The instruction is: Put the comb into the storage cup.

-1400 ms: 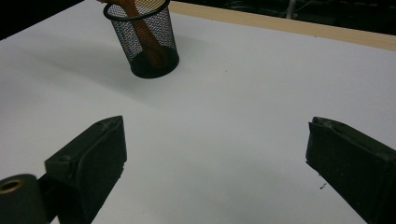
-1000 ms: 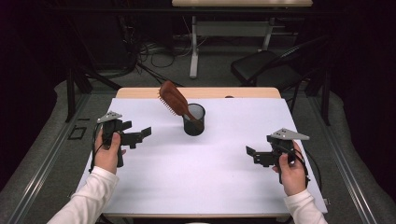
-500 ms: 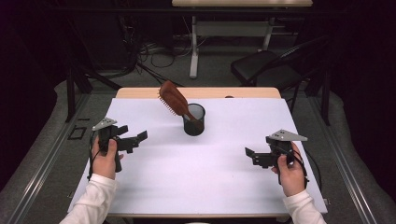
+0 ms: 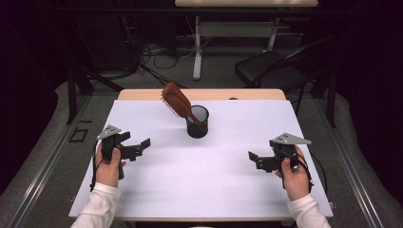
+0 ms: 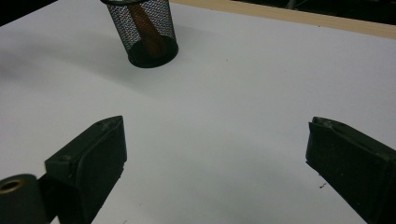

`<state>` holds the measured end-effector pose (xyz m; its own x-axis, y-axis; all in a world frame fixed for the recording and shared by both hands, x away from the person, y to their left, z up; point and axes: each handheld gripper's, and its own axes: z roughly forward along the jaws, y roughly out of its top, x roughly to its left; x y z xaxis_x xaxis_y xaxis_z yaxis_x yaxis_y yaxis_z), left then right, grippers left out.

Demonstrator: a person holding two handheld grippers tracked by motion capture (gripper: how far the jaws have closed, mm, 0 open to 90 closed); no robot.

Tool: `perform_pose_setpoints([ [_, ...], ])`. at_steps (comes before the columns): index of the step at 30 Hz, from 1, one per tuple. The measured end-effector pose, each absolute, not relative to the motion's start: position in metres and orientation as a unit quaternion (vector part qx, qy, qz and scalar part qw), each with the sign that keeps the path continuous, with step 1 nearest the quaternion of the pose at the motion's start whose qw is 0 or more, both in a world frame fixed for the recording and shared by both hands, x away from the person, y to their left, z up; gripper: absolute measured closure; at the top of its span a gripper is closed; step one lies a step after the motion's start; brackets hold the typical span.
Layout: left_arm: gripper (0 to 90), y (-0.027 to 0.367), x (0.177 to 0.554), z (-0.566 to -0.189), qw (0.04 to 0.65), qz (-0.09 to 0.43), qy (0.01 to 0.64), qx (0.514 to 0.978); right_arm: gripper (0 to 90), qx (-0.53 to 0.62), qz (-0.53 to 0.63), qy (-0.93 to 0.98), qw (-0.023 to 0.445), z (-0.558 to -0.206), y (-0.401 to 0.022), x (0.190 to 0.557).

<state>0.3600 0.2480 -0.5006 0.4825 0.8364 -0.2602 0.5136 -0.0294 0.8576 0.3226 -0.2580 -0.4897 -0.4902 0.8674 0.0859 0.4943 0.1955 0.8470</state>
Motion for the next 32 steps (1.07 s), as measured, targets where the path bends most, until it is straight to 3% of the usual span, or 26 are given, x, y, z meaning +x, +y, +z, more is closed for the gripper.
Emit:
perform_pose_setpoints([
  [32, 1.9, 0.256, 0.355, -0.514, 0.502, 0.16, 0.497, 0.69, 5.0, 0.462, 0.44, 0.743, 0.204, -0.495, -0.259, 0.323],
])
